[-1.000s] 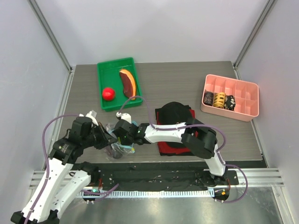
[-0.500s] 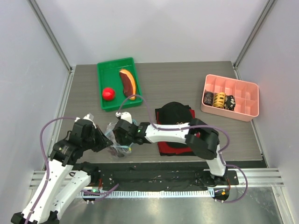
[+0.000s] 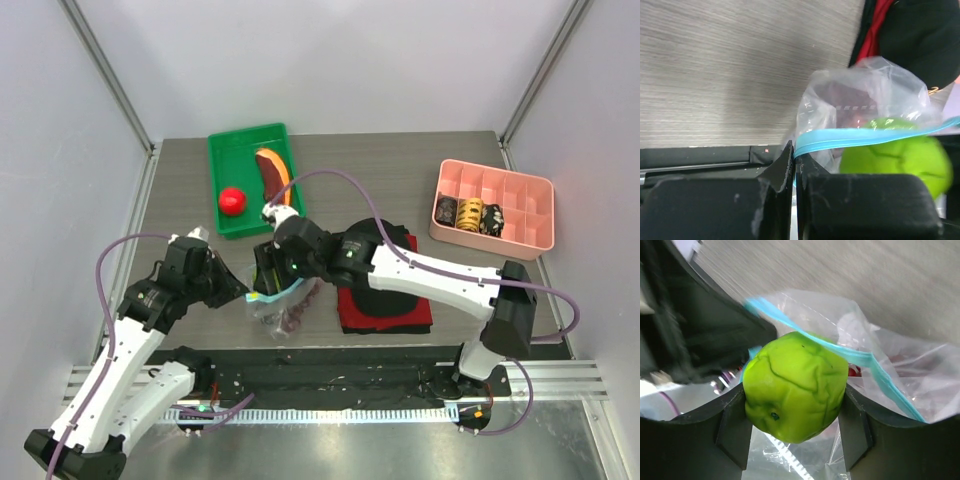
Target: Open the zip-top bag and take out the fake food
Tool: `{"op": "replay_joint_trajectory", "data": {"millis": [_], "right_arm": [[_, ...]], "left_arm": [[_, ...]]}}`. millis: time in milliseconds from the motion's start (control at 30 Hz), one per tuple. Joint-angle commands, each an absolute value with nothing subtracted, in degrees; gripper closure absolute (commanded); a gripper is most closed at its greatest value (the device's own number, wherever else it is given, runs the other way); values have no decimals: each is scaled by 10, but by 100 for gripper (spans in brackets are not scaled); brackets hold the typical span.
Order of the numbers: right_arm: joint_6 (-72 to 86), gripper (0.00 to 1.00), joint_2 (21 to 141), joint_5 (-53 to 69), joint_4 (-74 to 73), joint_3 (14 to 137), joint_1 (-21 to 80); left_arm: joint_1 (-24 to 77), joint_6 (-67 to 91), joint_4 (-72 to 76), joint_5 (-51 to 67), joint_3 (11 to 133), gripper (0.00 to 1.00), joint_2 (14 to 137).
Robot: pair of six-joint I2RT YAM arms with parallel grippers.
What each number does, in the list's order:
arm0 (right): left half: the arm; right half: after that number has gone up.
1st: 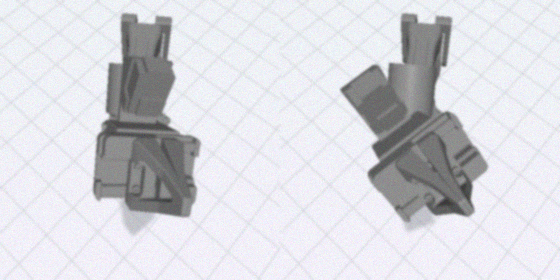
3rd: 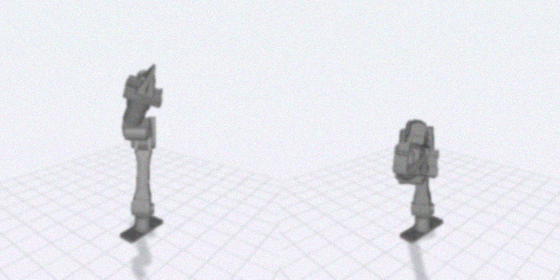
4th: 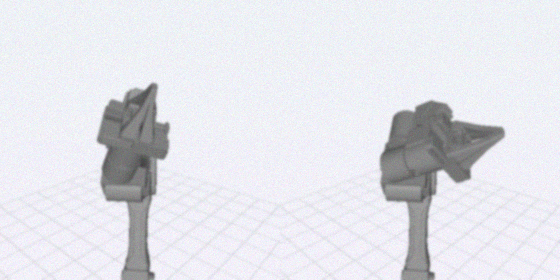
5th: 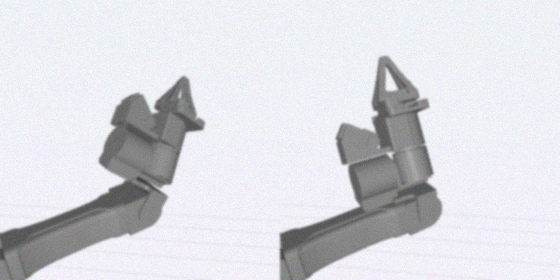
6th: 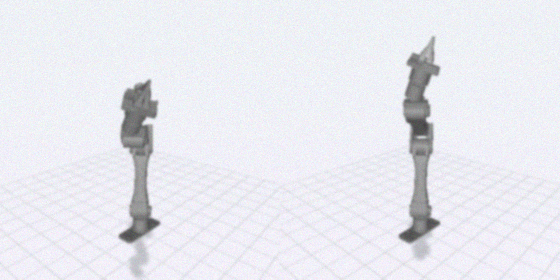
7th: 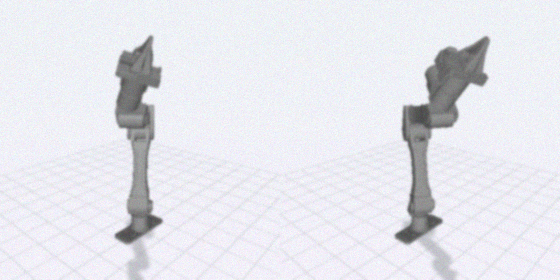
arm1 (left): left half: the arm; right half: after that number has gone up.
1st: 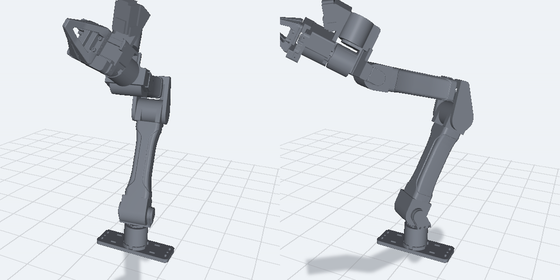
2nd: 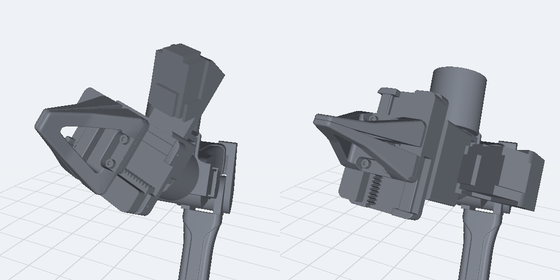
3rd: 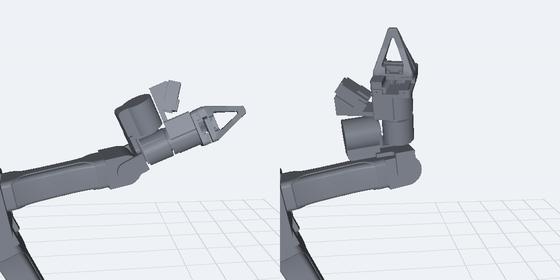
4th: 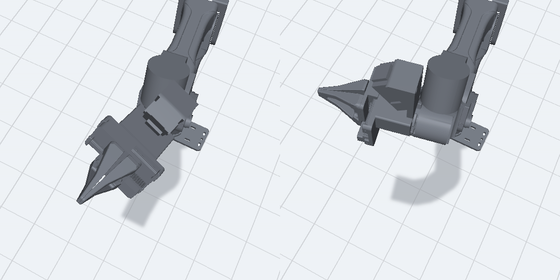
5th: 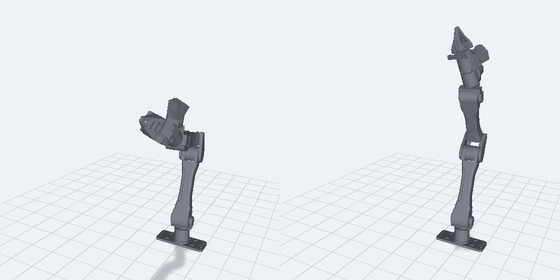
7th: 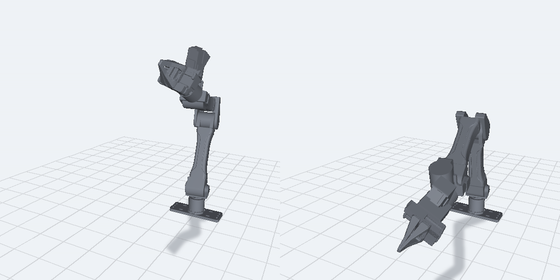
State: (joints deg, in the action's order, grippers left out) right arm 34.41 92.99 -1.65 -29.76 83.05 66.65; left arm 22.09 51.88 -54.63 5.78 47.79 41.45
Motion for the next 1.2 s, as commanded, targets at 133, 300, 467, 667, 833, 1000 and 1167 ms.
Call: {"op": "replay_joint_trajectory", "data": {"millis": [133,300,467,667,833,1000,1167], "right_arm": [[355,85,987,63,-209,996,611],[411,74,1012,76,-172,980,564],[549,75,1065,117,-81,1014,517],[670,64,1142,210,-10,1049,477],[888,60,1207,284,159,1010,438],[958,6,1257,279,210,1062,424],[856,2,1280,301,75,1167,422]], "left_arm": [[217,484,-549,50,509,100,405],[218,469,-572,23,533,100,388],[217,475,-556,27,532,100,416],[218,470,-557,12,572,100,481],[217,475,-529,18,579,100,529],[217,480,-522,13,605,100,584],[217,487,-523,8,601,100,588]]}}
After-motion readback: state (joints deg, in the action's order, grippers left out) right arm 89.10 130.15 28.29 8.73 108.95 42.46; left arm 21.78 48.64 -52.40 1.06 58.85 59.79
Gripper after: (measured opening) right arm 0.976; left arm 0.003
